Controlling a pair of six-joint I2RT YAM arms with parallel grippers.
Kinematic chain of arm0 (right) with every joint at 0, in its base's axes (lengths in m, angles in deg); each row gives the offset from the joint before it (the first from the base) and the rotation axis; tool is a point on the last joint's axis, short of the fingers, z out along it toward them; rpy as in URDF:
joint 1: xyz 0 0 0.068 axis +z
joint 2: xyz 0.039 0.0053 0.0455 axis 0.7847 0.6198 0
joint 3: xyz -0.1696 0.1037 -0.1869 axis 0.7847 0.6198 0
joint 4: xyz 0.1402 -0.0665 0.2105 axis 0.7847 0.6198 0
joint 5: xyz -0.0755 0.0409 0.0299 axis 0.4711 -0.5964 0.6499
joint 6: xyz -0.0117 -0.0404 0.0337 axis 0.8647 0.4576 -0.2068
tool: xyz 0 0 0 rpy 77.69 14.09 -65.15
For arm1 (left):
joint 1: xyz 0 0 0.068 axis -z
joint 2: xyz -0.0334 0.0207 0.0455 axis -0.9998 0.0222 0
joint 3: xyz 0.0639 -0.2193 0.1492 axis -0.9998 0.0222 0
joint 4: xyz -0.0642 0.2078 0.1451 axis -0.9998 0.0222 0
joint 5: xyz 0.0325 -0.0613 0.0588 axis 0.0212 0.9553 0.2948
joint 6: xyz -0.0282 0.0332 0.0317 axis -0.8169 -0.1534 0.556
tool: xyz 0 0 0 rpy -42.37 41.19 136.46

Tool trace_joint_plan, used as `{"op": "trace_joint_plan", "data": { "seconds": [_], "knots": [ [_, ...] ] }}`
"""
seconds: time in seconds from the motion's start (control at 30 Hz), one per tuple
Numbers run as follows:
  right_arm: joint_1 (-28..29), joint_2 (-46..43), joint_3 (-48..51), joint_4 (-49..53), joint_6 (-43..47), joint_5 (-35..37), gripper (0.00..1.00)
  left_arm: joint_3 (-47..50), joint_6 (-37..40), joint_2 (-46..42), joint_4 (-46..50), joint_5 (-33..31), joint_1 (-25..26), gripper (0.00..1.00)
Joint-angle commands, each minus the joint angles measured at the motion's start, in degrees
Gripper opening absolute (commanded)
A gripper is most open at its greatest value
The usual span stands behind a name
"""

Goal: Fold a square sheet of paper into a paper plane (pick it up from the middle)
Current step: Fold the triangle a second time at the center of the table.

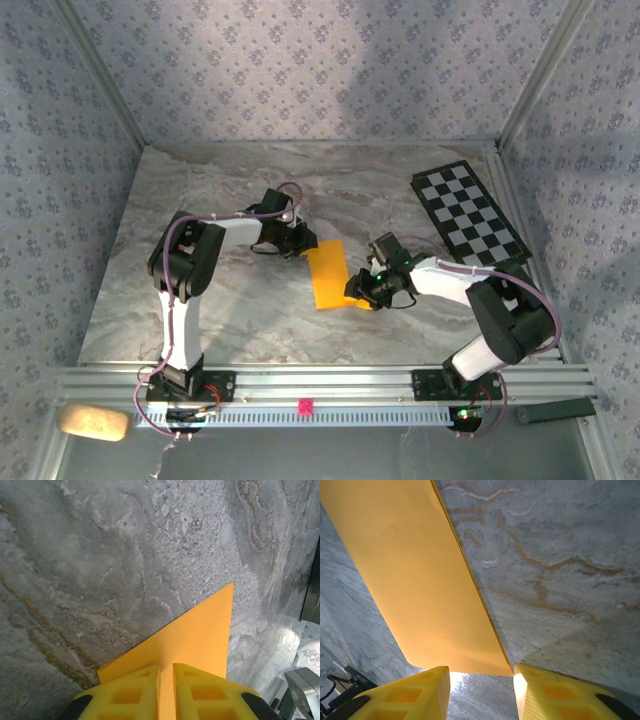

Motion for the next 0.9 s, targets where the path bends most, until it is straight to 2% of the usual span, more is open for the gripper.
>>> {"op": "trace_joint_plan", "data": {
  "seconds": [0.0,0.27,0.6,0.87],
  "knots": [
    [0.32,0.55,1.02,1.50,-1.36,-0.14,0.39,1.25,1.17,2.10,0.54,-0.97,0.03,0.15],
    [0.40,0.76,0.60,-5.27,-2.94,-3.30,0.37,1.41,1.06,2.23,0.45,-0.83,0.06,0.15],
    [0.77,-0.01,-0.58,-2.68,-2.70,-1.49,0.37,1.06,0.78,2.28,0.36,-0.37,0.02,0.15],
    [0.84,-4.22,5.23,-2.22,-7.47,1.27,0.39,1.33,-0.07,2.14,0.01,0.15,-0.02,0.15]
  ]
}}
